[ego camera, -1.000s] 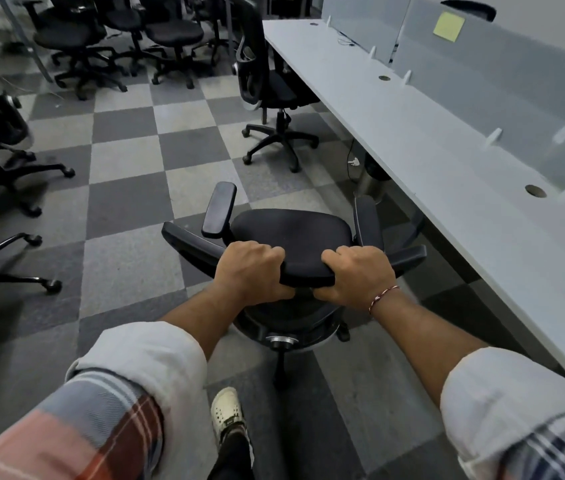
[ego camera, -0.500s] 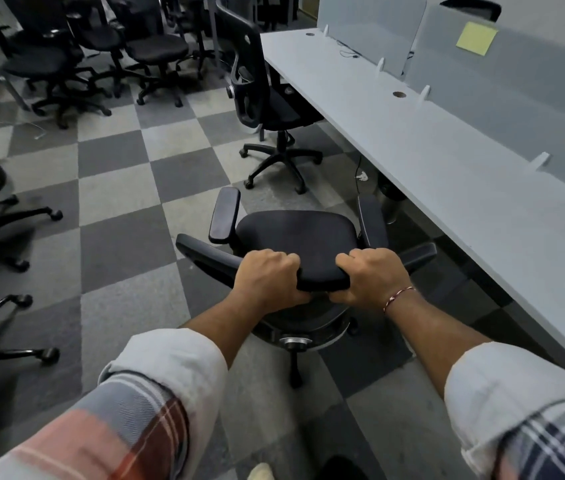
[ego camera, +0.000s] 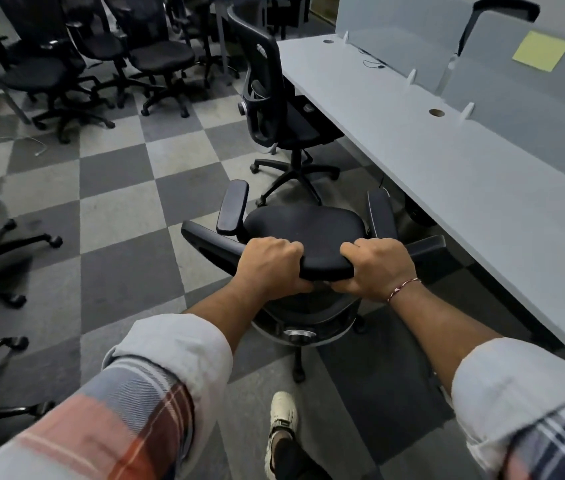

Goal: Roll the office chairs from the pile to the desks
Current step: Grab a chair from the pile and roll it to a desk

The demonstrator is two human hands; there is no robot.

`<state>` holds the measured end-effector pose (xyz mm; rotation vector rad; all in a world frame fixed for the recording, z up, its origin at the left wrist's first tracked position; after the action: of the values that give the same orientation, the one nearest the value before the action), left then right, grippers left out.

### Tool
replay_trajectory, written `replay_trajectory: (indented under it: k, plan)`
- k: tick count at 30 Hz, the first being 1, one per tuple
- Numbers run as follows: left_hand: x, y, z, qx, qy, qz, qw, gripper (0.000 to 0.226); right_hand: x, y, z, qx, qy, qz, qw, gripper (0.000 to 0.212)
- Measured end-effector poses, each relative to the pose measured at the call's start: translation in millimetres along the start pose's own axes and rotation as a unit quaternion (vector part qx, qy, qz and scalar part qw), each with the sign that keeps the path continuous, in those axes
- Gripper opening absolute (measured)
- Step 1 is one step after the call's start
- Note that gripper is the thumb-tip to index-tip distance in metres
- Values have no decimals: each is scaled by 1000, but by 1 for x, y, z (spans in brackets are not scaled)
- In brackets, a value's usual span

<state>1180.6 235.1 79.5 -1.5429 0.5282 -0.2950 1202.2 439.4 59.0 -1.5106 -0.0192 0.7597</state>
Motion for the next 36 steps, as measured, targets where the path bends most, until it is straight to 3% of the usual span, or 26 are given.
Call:
replay_trajectory:
  k: [16, 36]
  plan:
    - [-109, 22, -115, 4, 34, 9, 999, 47, -132, 61, 19, 26, 45, -60, 997, 52]
    - [-63, 11, -243, -30, 235, -22, 971, 49, -170, 58, -160, 102, 238, -93, 962, 58]
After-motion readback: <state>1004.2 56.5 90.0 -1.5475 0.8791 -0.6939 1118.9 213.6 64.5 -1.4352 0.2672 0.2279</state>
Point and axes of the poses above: each hand's wrist, its own x-axis away from the middle knuckle, its own y-axis out of the palm, z = x × y, the point moved 2 cm from there along -x, towards the middle knuckle, and after that the axes turned 3 degrees about -y, right-handed, at the moved point
